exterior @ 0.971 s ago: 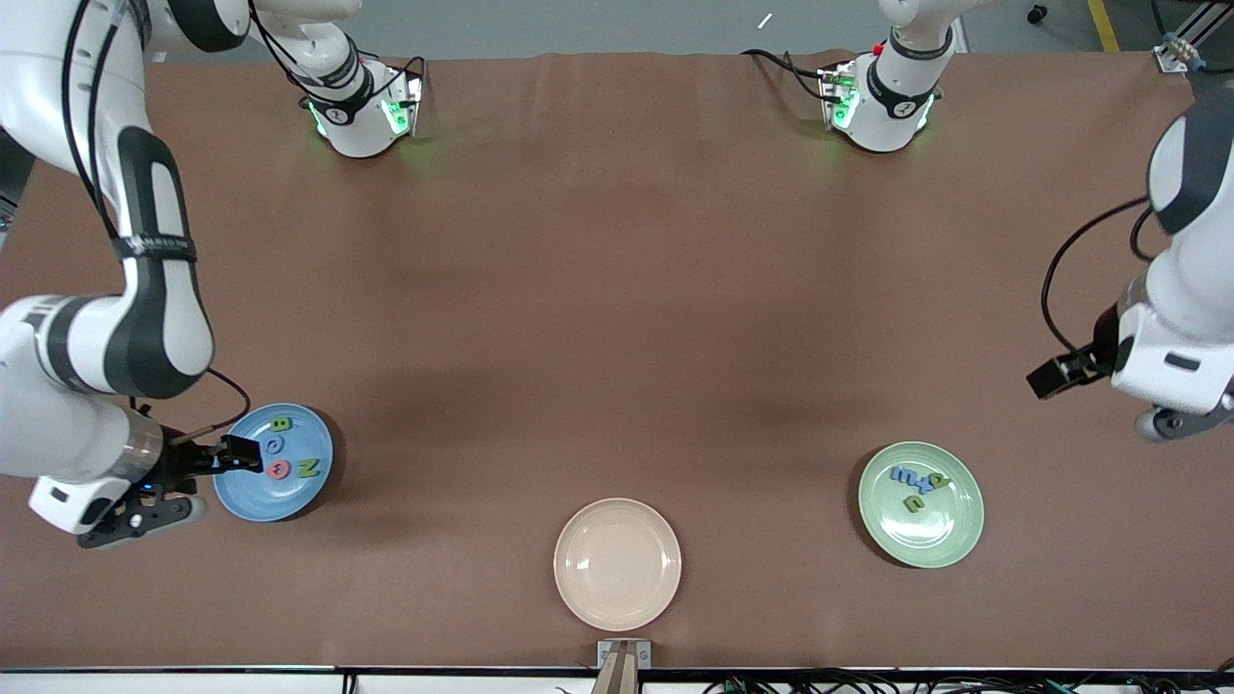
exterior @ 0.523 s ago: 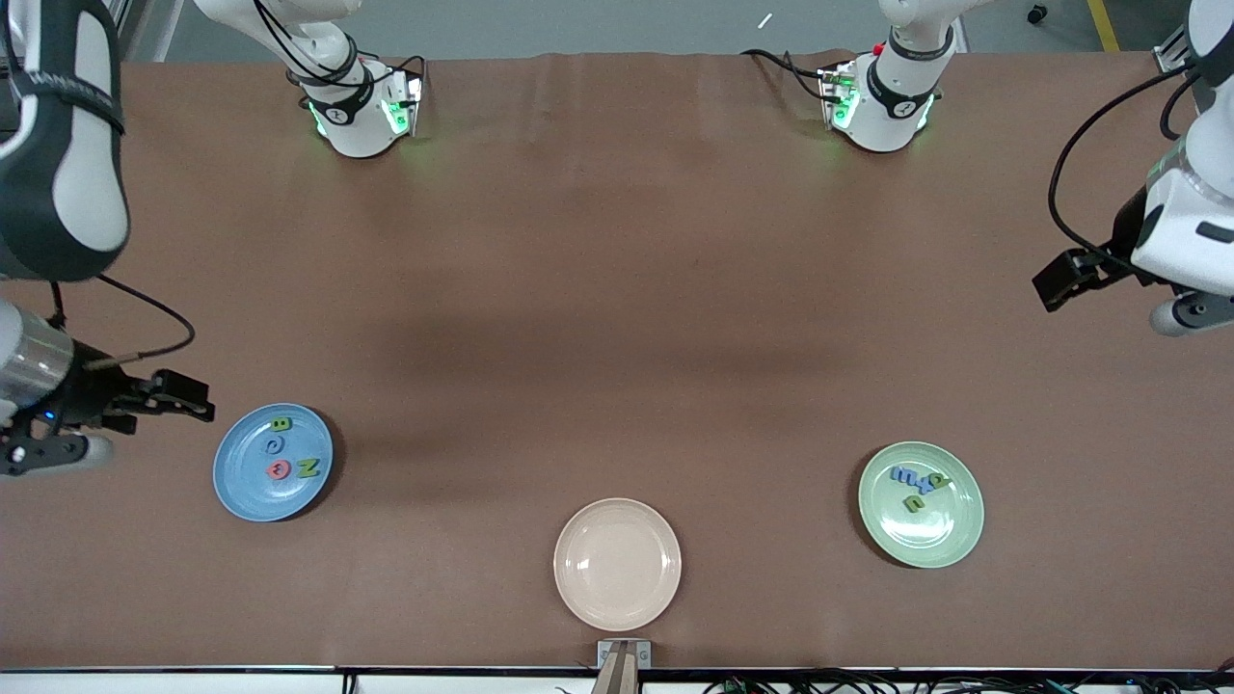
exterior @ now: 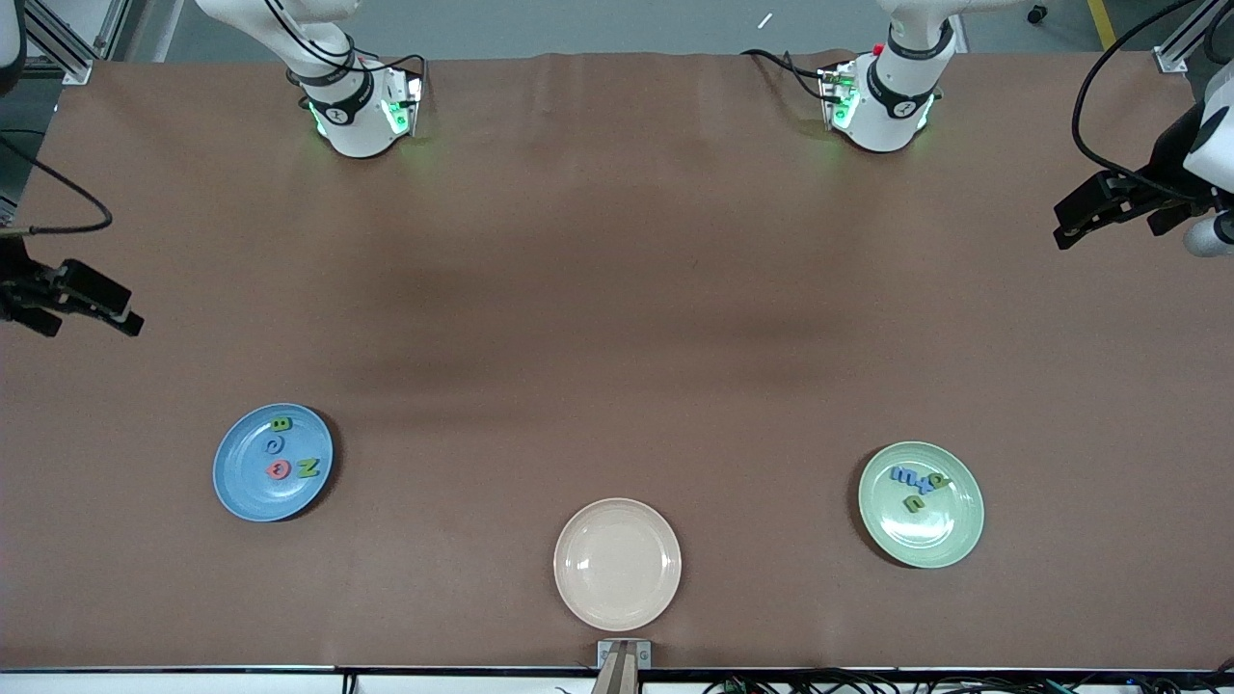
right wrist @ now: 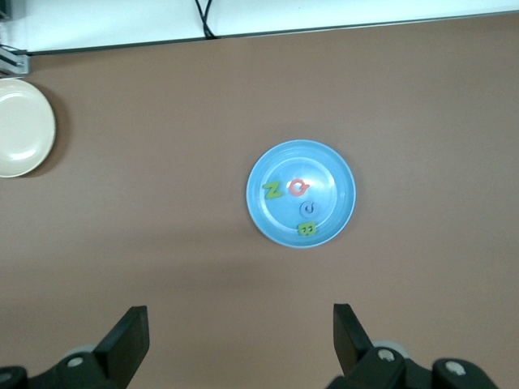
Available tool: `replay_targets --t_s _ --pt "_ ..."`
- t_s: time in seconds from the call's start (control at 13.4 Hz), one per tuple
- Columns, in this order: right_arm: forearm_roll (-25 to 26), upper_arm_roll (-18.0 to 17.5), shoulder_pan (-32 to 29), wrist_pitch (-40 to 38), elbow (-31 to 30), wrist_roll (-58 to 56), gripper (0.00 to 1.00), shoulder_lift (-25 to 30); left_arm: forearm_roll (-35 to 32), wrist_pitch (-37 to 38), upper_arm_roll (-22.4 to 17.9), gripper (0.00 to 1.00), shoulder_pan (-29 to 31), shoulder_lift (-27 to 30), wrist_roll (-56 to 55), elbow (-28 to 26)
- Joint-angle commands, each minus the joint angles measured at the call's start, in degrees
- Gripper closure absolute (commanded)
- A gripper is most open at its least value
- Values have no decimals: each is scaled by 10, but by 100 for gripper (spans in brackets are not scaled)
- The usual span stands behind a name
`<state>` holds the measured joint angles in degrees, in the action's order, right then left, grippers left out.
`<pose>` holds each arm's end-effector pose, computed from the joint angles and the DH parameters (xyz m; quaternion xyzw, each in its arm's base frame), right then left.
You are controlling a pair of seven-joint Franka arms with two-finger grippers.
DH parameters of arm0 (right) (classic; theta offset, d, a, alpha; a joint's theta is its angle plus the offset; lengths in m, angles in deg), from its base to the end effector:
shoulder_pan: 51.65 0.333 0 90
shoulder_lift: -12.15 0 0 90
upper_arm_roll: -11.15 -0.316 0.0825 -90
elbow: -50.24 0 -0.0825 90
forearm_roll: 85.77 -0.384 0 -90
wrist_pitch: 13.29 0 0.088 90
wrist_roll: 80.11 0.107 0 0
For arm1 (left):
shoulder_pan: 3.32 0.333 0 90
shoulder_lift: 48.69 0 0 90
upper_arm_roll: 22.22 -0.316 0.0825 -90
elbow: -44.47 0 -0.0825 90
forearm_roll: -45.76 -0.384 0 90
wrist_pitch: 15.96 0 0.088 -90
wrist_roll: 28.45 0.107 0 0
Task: Sort uppercase to blue plate, lowercase to green plate
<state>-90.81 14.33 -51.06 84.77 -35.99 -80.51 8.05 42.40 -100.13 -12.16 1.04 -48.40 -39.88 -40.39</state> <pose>0.5907 -0.0172 0.6288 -0.9966 0.0221 -0.0685 0.0401 0.5406 -0.0475 0.6604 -0.9982 -0.0528 -0.0009 0.0298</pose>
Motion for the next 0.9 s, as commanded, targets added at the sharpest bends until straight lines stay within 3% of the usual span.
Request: replay_targets --t_s 0.0,0.3,0.82 --pt "23 -36 -24 10 -42 15 0 33 10 -7 -42 0 -36 37 27 -51" --pt "24 -35 -19 2 -37 15 0 32 32 -13 -47 0 -44 67 38 -97" --pt "24 -36 -21 -18 -46 39 0 50 26 -9 -43 0 -40 60 46 -67"
